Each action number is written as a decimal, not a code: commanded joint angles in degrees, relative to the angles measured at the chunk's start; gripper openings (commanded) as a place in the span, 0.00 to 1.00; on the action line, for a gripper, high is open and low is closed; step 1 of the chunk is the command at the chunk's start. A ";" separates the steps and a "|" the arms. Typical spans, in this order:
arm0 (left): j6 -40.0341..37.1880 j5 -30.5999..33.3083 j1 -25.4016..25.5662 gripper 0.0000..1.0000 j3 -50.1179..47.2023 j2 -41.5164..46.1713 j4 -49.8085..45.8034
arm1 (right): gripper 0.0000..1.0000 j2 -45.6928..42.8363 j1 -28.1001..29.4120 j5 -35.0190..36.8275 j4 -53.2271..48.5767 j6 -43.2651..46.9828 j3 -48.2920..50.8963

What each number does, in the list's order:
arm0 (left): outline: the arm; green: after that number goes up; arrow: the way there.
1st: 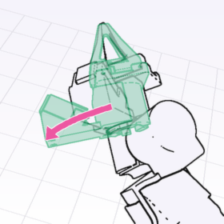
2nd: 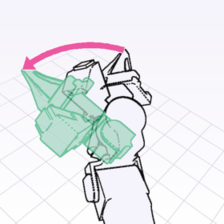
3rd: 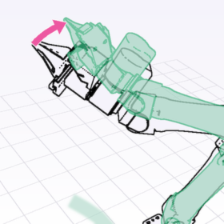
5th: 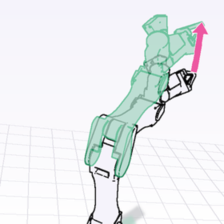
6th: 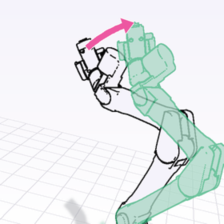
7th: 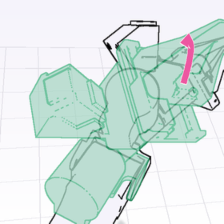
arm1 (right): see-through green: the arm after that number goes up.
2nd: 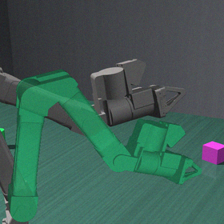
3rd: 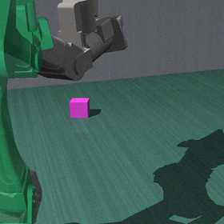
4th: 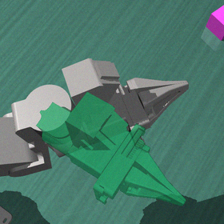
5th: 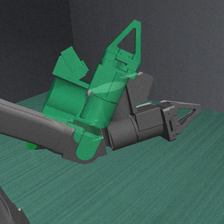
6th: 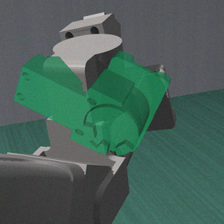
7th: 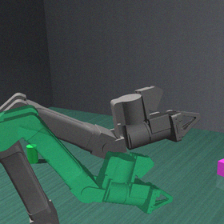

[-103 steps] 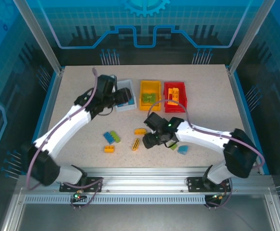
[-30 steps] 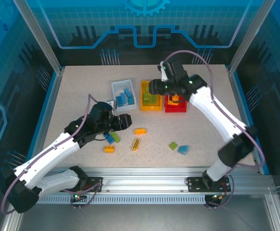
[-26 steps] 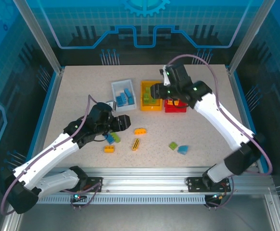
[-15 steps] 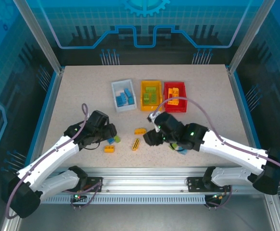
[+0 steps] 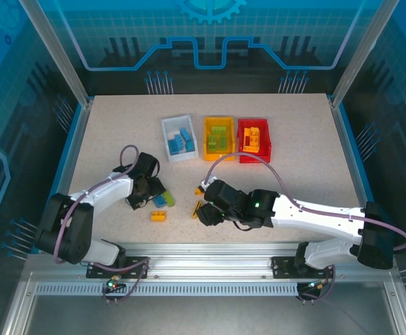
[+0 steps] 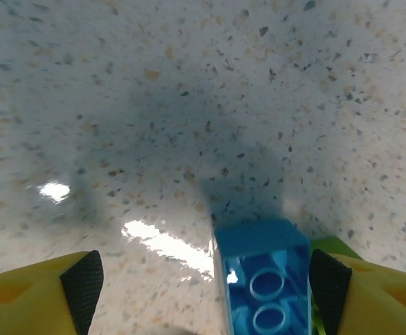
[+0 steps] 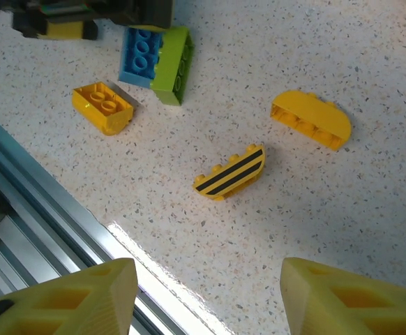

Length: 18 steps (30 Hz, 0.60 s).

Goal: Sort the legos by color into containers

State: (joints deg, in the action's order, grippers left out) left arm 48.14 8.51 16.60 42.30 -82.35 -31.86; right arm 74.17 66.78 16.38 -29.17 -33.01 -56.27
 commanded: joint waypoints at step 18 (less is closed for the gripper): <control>4.36 -4.32 2.51 0.34 -4.36 1.58 7.40 | 0.58 0.66 0.80 1.13 2.28 -2.13 0.11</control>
State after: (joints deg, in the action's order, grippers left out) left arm 51.22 5.06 18.24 39.38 -82.61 -25.32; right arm 74.65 66.78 16.51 -27.81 -34.00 -56.25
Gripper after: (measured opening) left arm 0.376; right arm 0.579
